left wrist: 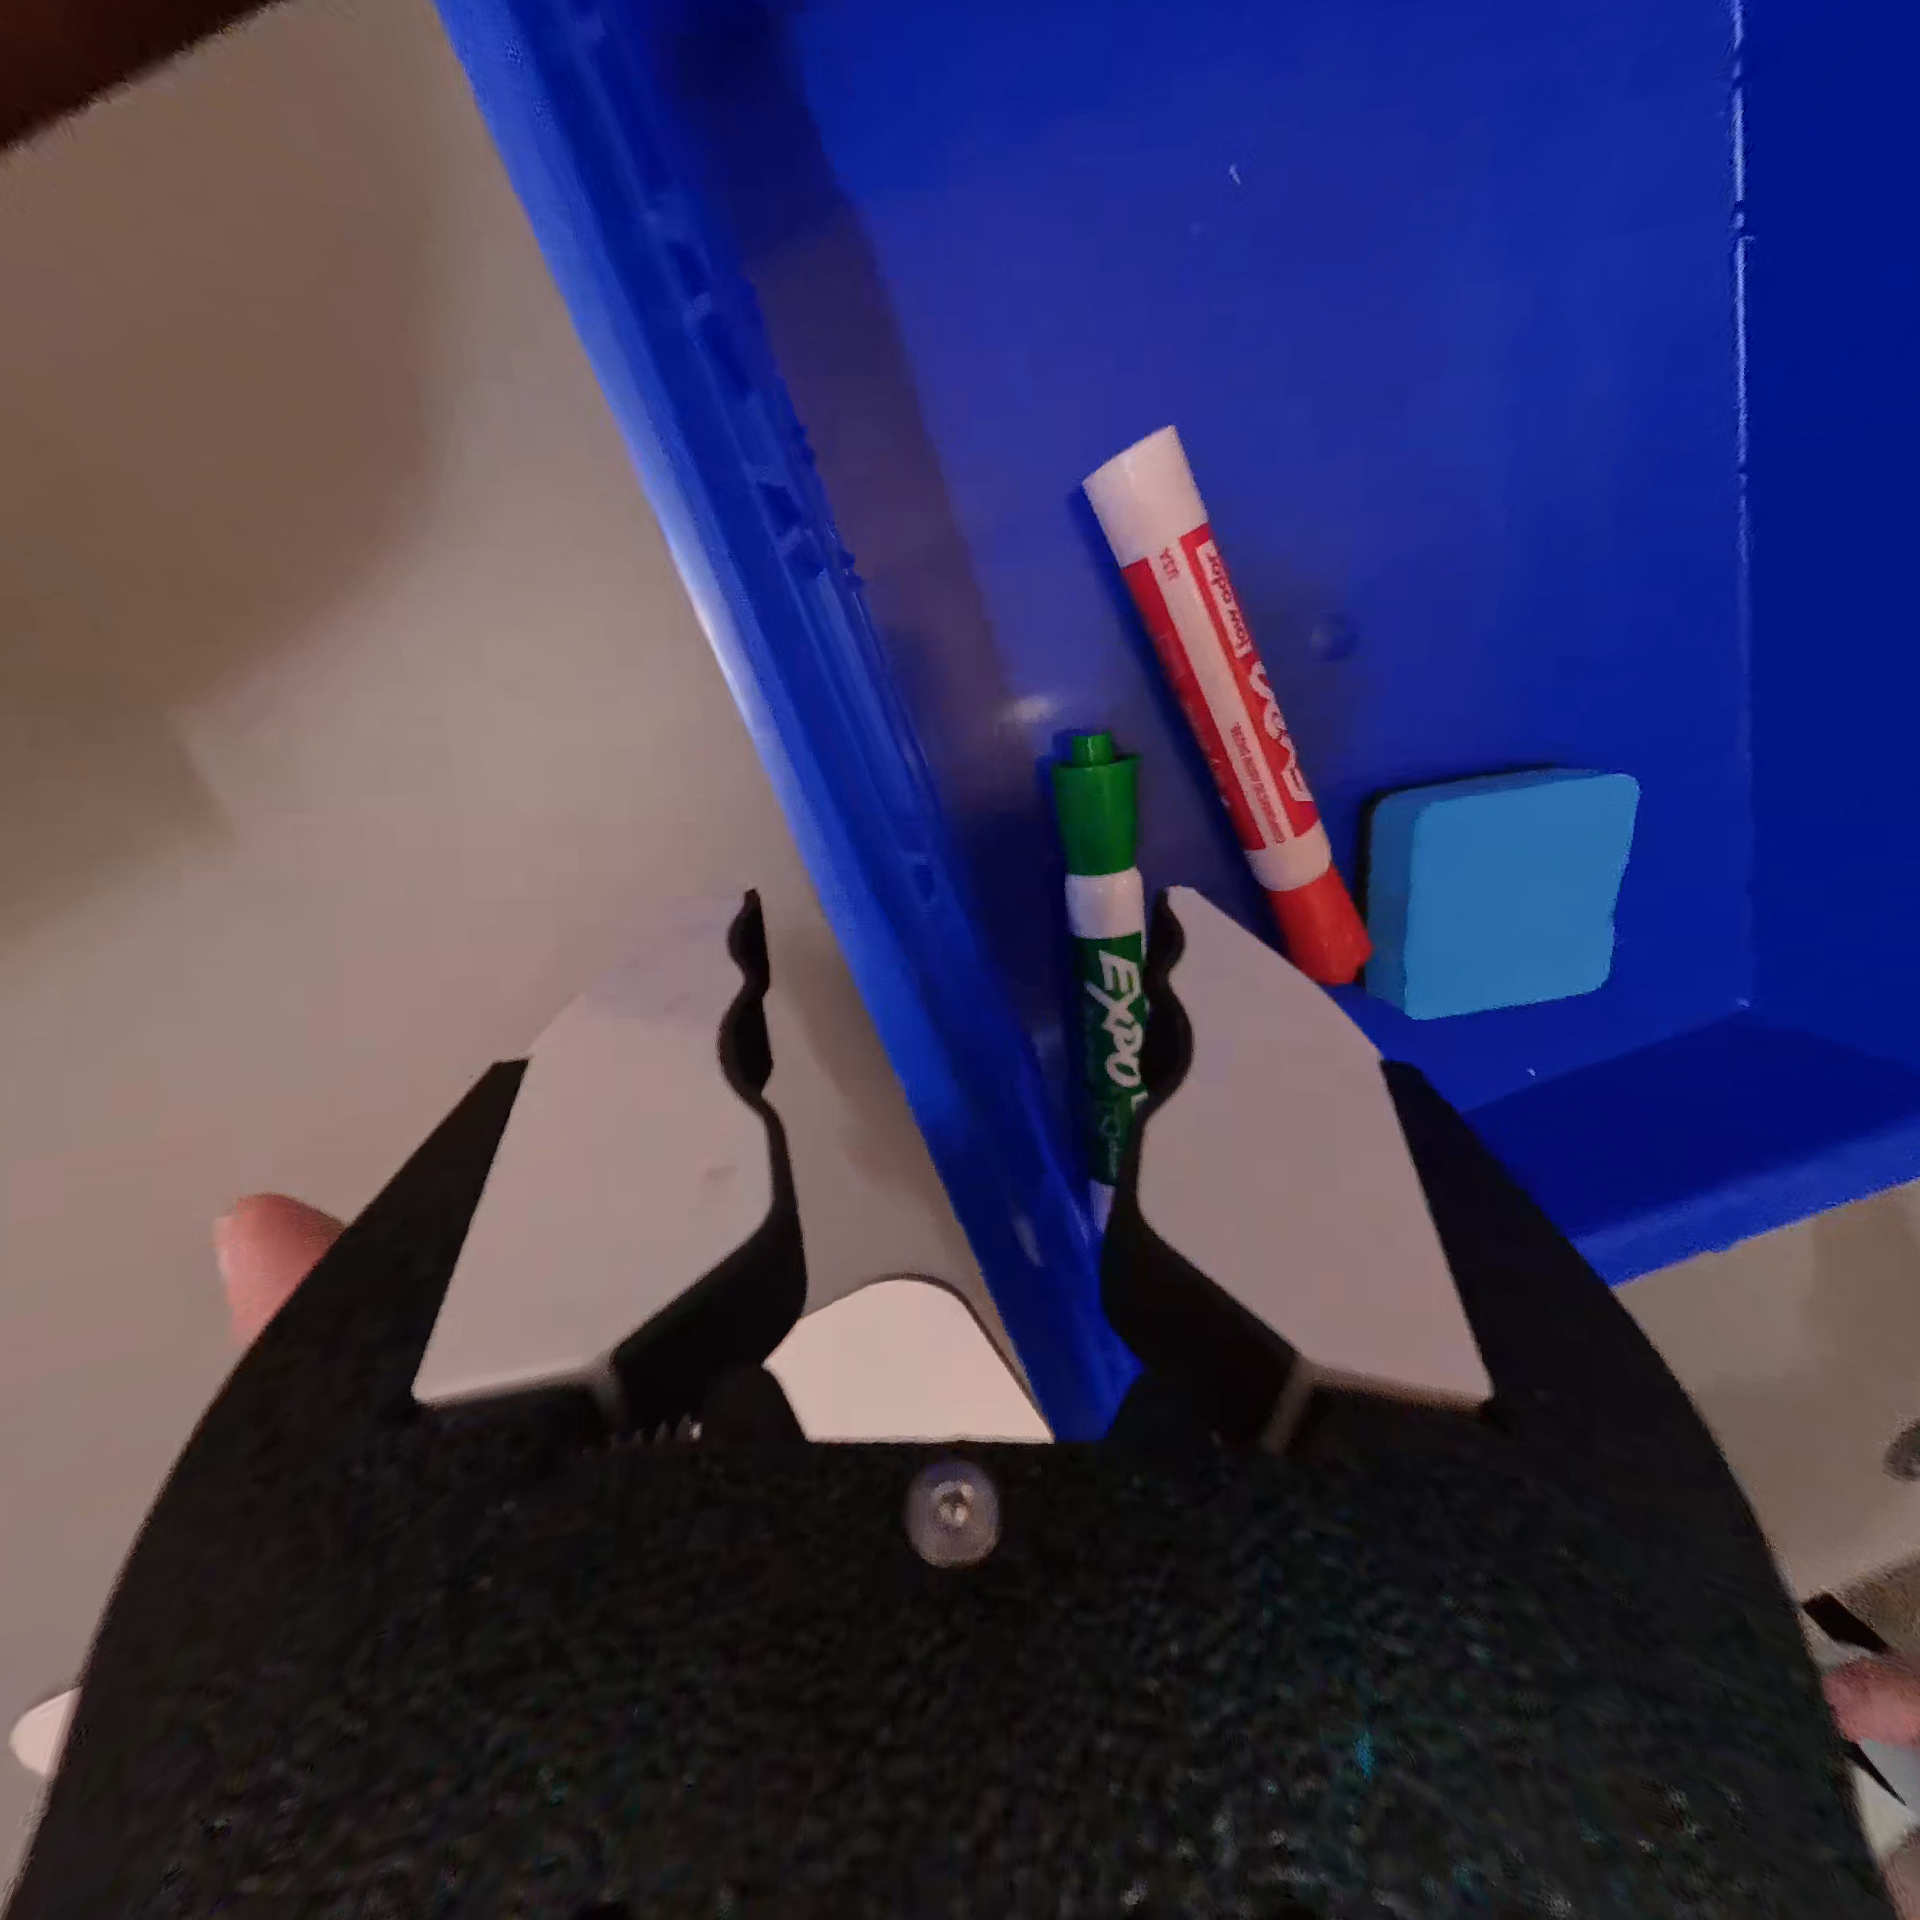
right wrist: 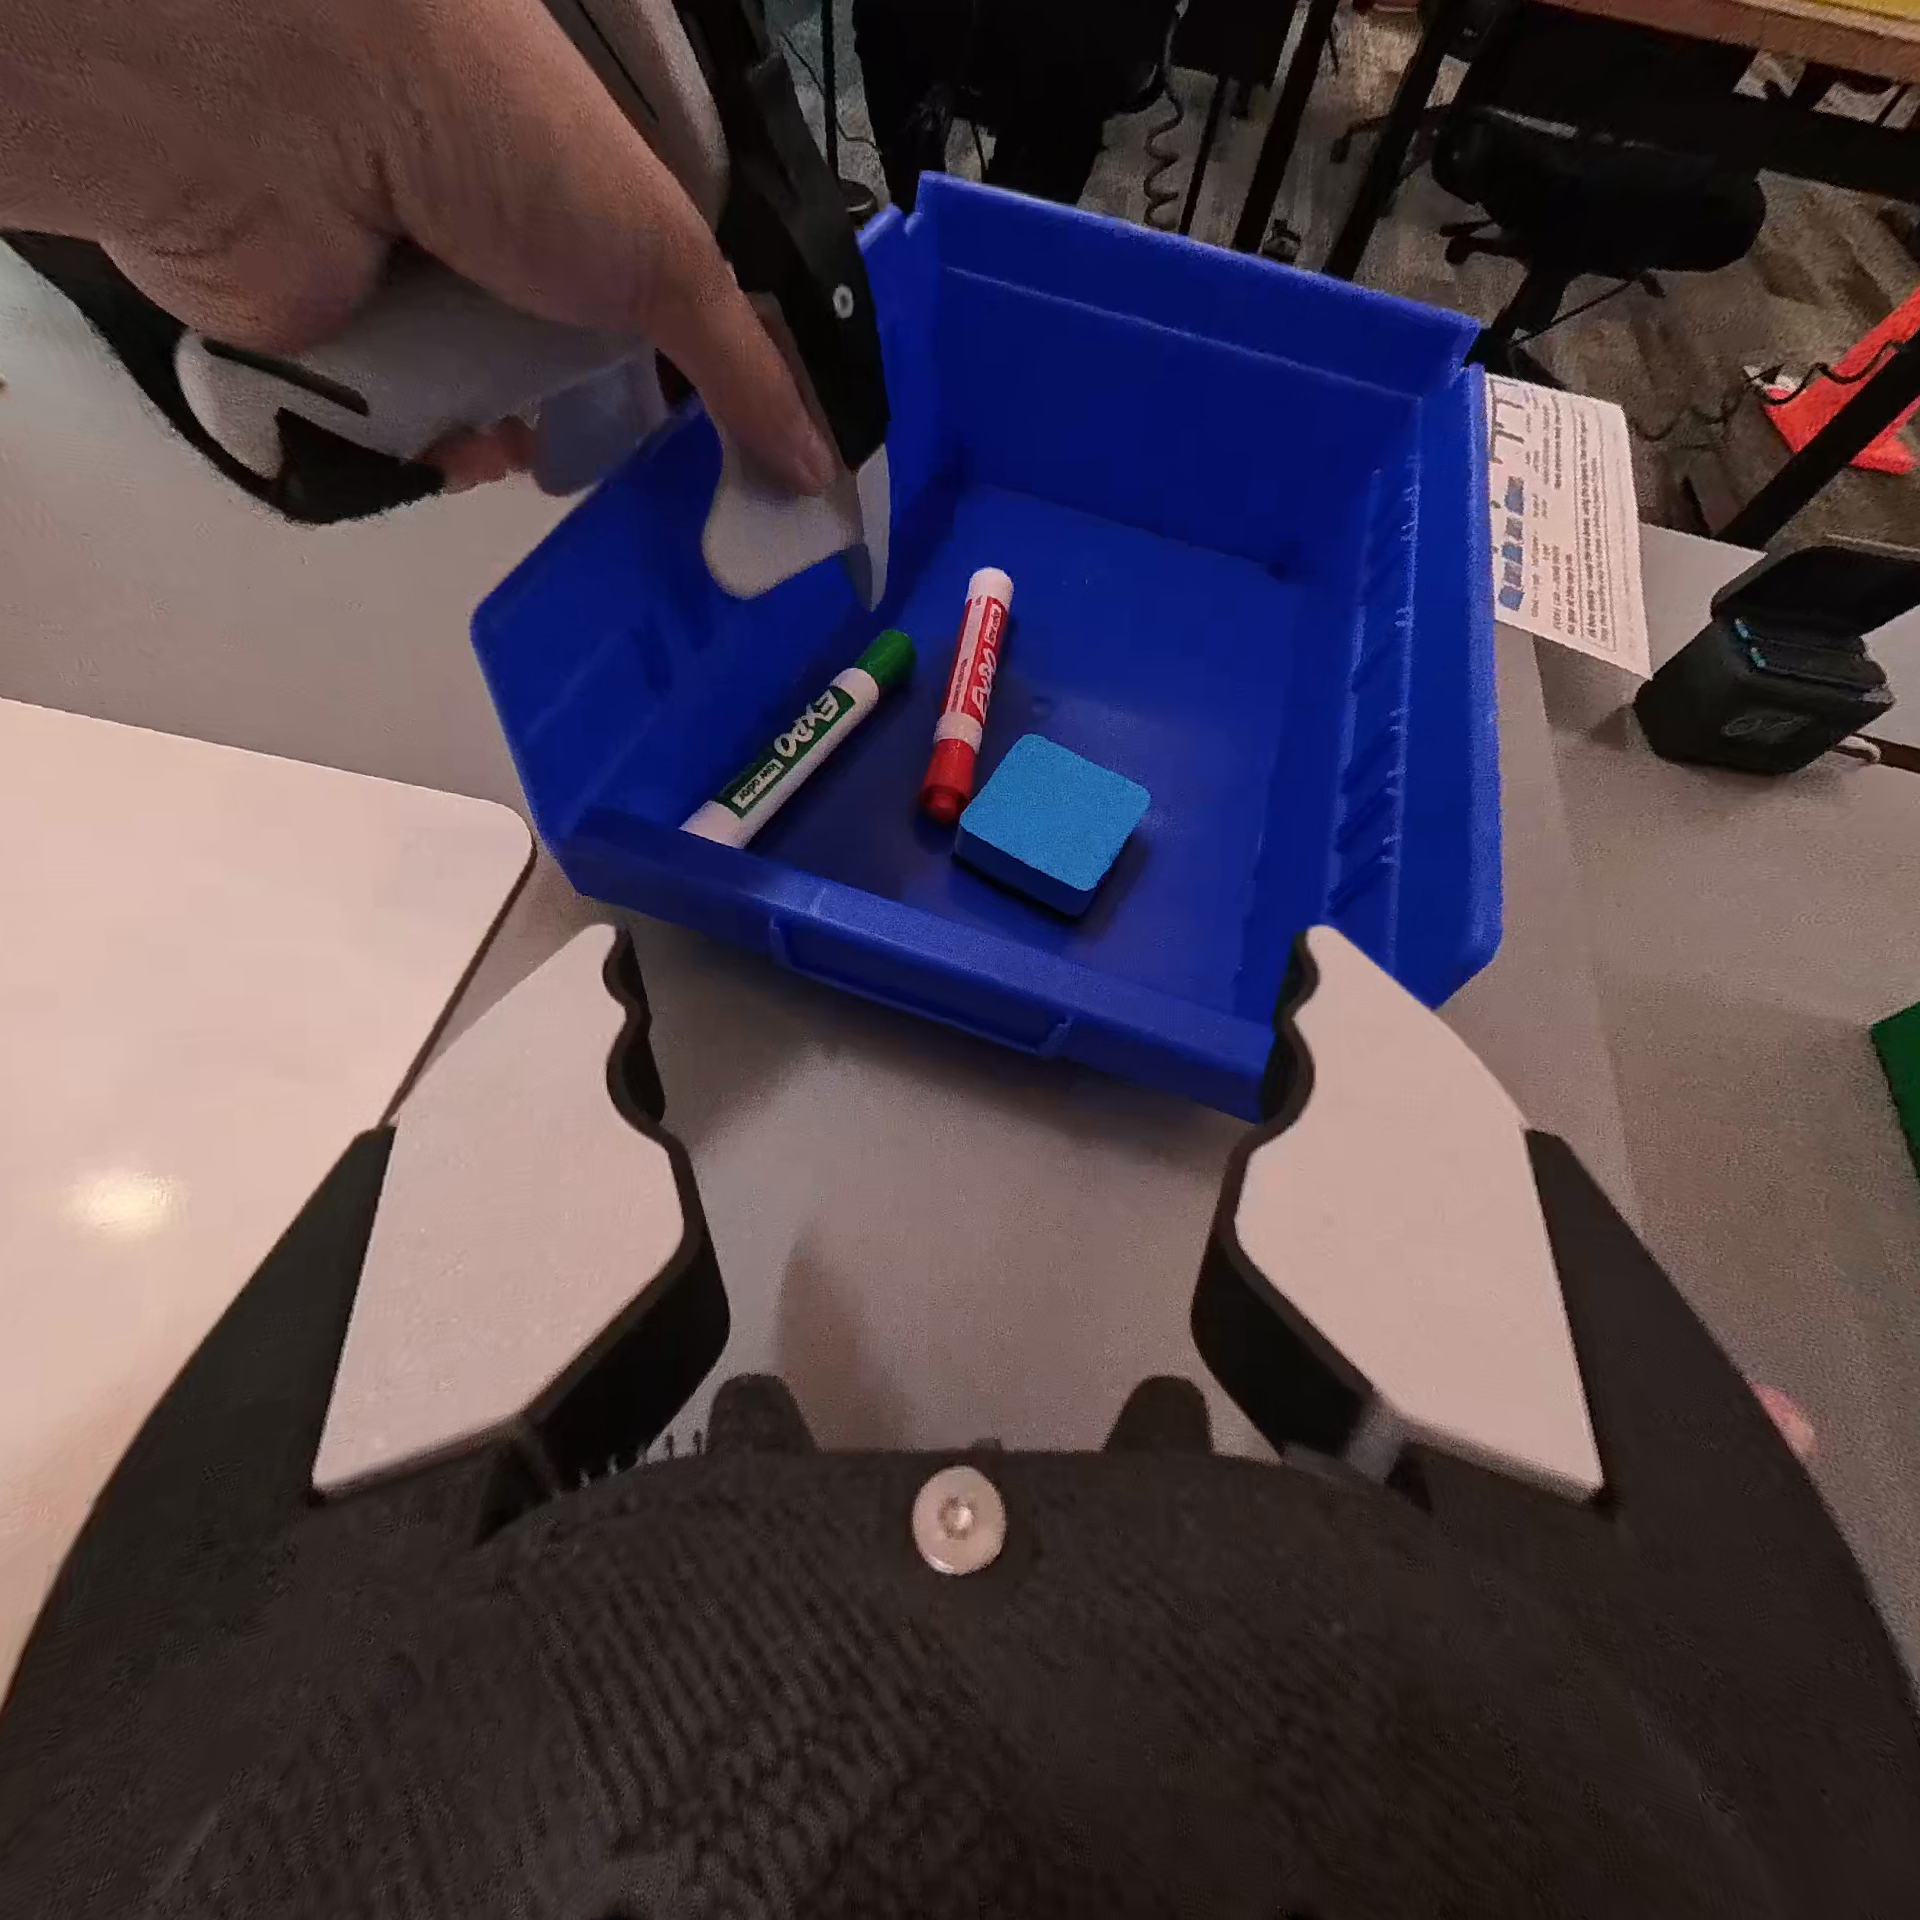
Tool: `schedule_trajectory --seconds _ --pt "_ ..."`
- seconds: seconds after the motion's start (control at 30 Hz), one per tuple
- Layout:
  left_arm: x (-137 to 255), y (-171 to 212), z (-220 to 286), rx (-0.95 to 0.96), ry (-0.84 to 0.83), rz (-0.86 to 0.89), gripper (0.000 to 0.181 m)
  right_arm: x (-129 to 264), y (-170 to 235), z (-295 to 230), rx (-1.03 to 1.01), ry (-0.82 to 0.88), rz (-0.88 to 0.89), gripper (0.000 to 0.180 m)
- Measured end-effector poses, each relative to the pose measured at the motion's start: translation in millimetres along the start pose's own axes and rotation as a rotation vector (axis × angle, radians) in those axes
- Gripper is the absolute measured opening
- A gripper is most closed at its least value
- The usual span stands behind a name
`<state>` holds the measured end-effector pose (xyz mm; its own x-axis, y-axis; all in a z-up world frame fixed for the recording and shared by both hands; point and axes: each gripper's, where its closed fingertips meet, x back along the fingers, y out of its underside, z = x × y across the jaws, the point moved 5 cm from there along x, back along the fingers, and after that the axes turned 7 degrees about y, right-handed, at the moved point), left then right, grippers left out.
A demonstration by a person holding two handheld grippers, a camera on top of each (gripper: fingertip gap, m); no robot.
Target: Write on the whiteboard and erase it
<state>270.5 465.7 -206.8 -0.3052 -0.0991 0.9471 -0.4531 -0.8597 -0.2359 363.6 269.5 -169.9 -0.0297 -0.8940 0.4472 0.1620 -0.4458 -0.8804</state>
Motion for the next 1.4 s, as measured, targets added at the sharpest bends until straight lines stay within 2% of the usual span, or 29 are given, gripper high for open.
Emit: schedule_trajectory --seconds 0.07,0.17,0.2,0.3,0.53,0.67,0.8,0.87,1.0,1.1,1.27,1.4 --pt "-9 2 1 0.028 0.043 -0.04 0.066 -2 3 2 0.001 0.006 -0.015 0.115" --pt "-24 10 -6 0.018 0.044 -0.115 0.051 -3 3 6 -0.032 -0.004 0.007 0.114" --pt "-28 12 -7 0.002 0.064 -0.118 0.053 -3 3 7 -0.056 -0.012 0.017 0.113" --pt "-32 11 -2 -0.009 0.212 -0.049 0.043 -1 3 13 -0.134 -0.031 0.041 0.103" --pt "-31 8 -2 -0.081 0.208 -0.012 0.032 0 14 29 -0.209 -0.063 0.036 0.089" --pt "-30 10 -6 -0.082 0.218 -0.007 0.028 8 14 40 -0.275 -0.086 0.075 0.09" --pt "-27 14 -11 -0.124 0.213 -0.033 0.026 17 15 51 -0.305 -0.119 0.106 0.099" --pt "-22 15 -10 -0.142 0.216 -0.058 0.026 20 15 53 -0.357 -0.171 0.127 0.11" --pt "0 13 -1 -0.148 0.3 -0.074 0.025 35 2 44 -0.45 -0.37 0.228 0.12" --pt "27 13 -4 -0.179 0.311 -0.084 0.025 47 -11 40 -0.486 -0.401 0.301 0.131" --pt "79 30 -34 -0.227 0.28 -0.124 0.026 56 -32 19 -0.477 -0.457 0.328 0.129" --pt "122 58 -74 -0.214 0.295 -0.122 0.026 57 -51 -20 -0.392 -0.5 0.315 0.129"
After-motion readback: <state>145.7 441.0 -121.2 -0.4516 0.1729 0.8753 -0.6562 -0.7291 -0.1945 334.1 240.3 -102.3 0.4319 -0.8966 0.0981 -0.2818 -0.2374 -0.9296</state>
